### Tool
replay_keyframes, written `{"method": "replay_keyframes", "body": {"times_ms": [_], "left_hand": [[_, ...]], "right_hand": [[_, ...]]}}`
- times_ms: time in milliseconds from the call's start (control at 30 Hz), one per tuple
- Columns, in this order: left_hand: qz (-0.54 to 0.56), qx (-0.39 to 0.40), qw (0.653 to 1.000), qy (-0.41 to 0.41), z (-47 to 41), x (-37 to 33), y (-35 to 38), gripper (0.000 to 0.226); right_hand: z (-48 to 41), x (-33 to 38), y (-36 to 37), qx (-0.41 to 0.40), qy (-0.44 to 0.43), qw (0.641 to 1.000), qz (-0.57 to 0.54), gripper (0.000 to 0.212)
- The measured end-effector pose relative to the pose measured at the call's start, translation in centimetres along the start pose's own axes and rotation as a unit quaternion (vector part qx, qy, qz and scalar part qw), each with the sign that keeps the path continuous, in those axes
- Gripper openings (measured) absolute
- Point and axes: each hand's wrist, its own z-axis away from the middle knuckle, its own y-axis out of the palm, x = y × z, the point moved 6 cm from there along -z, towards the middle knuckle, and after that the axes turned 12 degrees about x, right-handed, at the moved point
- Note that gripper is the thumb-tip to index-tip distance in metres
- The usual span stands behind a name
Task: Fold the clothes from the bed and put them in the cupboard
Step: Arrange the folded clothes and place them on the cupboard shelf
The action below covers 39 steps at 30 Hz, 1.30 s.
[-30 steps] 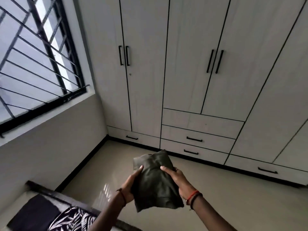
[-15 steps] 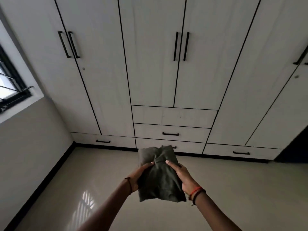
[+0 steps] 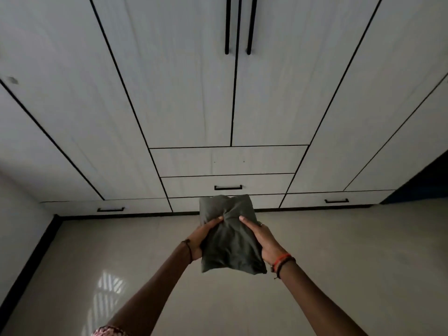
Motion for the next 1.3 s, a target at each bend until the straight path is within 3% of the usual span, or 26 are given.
{"method": "replay_keyframes", "body": {"times_ms": [200,333,433,533,667,733,833,900,967,1033,1067,1200,1300], "left_hand": [[0.004,-0.01,1.0,-0.01,-7.0,-2.2,-1.9,0.048],[-0.006,-0.029,0.999,-0.02,-12.2,-3.0,-4.7,0.081],[0.008,-0.039,0.999,-0.026,-16.0,-3.4,-6.1,0.08],[0.03,-0.055,0.997,-0.039,-19.7,-3.4,-7.9,0.082],[0.034,-0.074,0.995,-0.048,-24.3,-3.1,-10.6,0.116],[0.038,-0.076,0.995,-0.049,-26.3,-3.0,-11.9,0.121],[0.04,-0.084,0.994,-0.064,-29.2,-2.4,-14.7,0.121],[0.044,-0.081,0.994,-0.066,-30.7,-2.0,-16.3,0.114],[0.044,-0.079,0.994,-0.062,-31.9,-1.8,-17.9,0.089],[0.05,-0.083,0.994,-0.06,-32.4,-2.1,-18.7,0.058],[0.051,-0.084,0.993,-0.059,-32.7,-2.1,-19.2,0.05],[0.045,-0.107,0.991,-0.068,-32.4,-1.8,-21.0,0.032],[0.057,-0.122,0.988,-0.074,-32.1,-1.1,-22.6,0.043]], "right_hand": [[-6.6,1.3,-2.1,0.034,0.056,0.997,-0.043,0.071],[-11.5,1.0,-4.6,0.026,0.081,0.991,-0.106,0.057],[-16.2,0.5,-7.0,0.004,0.12,0.982,-0.143,0.061],[-21.8,-0.4,-9.2,-0.003,0.167,0.982,-0.089,0.057],[-30.4,-0.4,-12.4,-0.046,0.203,0.974,0.091,0.024],[-35.2,0.3,-13.7,-0.078,0.191,0.943,0.259,0.022],[-41.7,1.5,-13.3,-0.081,0.103,0.868,0.479,0.03],[-45.4,1.6,-12.2,-0.051,0.064,0.845,0.529,0.03],[-49.2,1.2,-11.3,-0.021,0.04,0.809,0.587,0.038],[-52.0,1.2,-10.4,0.018,0.025,0.739,0.673,0.046],[-53.0,1.2,-10.3,0.028,0.026,0.722,0.691,0.047],[-55.9,-0.5,-10.1,0.074,0.068,0.662,0.742,0.037],[-56.6,-0.9,-10.0,0.046,0.068,0.658,0.749,0.031]]}}
